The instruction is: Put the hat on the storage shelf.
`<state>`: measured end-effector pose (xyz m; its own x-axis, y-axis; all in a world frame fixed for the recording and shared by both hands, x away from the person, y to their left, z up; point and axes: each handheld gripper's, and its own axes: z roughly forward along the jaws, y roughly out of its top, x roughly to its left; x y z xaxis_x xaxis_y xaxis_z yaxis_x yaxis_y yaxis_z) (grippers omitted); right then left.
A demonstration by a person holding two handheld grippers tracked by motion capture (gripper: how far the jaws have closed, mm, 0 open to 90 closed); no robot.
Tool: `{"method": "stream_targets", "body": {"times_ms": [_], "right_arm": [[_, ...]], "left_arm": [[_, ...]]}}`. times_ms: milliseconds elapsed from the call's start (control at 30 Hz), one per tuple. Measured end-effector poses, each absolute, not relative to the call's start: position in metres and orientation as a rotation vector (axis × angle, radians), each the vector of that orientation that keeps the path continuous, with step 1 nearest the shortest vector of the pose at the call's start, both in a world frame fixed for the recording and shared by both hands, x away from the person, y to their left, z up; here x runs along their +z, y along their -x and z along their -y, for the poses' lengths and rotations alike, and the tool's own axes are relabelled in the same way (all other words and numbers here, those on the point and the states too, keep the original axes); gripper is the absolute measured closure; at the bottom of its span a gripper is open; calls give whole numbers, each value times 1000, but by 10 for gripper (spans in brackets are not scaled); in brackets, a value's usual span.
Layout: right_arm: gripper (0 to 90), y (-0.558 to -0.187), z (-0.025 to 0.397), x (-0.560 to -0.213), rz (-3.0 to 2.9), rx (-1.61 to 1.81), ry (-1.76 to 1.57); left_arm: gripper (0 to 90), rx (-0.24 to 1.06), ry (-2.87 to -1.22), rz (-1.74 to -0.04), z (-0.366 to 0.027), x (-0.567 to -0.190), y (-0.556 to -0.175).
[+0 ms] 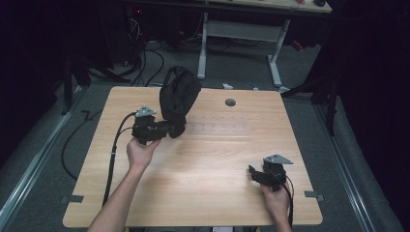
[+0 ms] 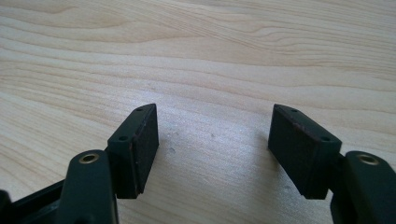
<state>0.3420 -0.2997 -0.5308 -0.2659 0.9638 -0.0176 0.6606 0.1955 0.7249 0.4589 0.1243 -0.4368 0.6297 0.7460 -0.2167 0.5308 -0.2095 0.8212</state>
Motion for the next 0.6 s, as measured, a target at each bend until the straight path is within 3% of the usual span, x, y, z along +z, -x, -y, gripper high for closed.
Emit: {"method": "stream_targets", "body": {"times_ms": [233,600], "right_arm": [[336,-342,300,-531,-2000,844,-1512],[335,-342,300,-531,-2000,844,-1513]], "left_arm": [[462,299,-1873,-1020,-129,-435,-451],[423,288,-1853,-1019,-147,-432,-432]]}}
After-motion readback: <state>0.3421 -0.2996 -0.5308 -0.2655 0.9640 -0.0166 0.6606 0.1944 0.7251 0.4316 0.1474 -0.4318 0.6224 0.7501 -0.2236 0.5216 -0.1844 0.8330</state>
